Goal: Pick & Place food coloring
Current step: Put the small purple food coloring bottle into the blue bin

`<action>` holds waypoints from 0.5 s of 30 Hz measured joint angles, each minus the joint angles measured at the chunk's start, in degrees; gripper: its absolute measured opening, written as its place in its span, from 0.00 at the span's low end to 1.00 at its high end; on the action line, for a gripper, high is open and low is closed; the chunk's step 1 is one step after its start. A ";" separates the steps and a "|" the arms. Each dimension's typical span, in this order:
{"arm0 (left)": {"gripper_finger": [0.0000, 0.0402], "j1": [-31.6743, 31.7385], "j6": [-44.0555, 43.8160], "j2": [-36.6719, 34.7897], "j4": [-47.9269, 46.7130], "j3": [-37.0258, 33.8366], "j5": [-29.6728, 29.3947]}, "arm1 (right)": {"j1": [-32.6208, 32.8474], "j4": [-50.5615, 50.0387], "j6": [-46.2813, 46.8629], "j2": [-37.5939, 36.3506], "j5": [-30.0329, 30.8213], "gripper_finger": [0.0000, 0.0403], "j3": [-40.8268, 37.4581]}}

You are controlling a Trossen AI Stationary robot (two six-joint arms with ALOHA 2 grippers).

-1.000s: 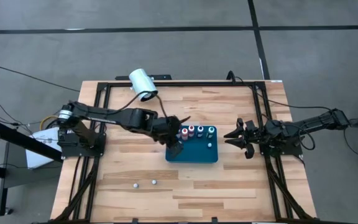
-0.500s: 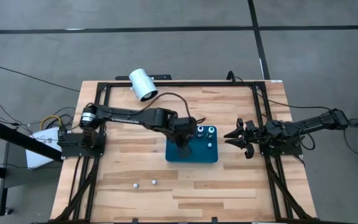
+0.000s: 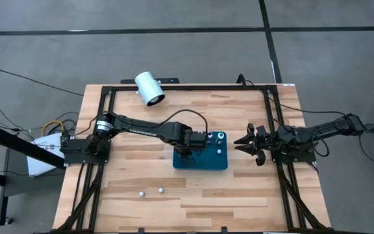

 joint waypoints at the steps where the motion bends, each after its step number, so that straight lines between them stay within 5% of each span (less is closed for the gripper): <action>1: 0.12 -0.03 0.09 -0.01 0.55 -0.62 -0.59 | -0.02 0.00 0.01 0.02 0.00 0.25 0.00; 15: 0.12 0.03 1.55 -0.34 5.33 -9.84 -0.93 | -0.02 -0.02 0.61 0.02 0.42 0.25 0.00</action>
